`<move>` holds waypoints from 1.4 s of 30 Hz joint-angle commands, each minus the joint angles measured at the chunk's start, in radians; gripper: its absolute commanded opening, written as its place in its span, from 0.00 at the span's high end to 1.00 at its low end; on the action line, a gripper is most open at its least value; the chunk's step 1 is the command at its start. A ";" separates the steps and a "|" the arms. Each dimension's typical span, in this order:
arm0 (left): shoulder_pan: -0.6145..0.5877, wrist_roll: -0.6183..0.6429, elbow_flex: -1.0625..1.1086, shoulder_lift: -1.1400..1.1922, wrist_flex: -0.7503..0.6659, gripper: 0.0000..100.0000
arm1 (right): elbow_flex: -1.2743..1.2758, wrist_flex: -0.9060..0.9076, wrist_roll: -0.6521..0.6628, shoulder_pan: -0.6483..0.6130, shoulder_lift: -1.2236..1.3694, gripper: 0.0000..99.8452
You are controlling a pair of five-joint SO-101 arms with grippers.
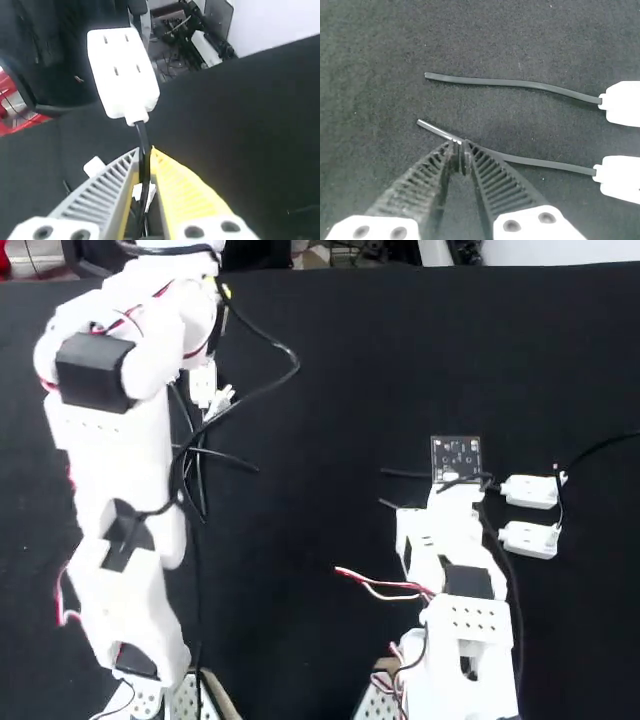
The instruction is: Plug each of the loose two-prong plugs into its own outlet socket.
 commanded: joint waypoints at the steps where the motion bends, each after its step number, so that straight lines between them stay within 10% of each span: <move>1: 0.010 0.005 0.170 -0.172 0.003 0.97 | -0.013 0.000 0.006 -0.009 -0.015 0.98; 13: 0.015 -0.103 1.086 -0.776 -0.017 0.97 | -0.013 0.000 0.006 -0.012 -0.015 0.98; 25: 0.045 -0.186 2.267 -1.522 -0.344 0.97 | -0.013 0.000 0.006 -0.014 -0.015 0.98; 42: 0.236 -0.250 2.729 -1.772 -0.562 0.97 | -0.010 0.000 0.006 -0.014 -0.016 0.98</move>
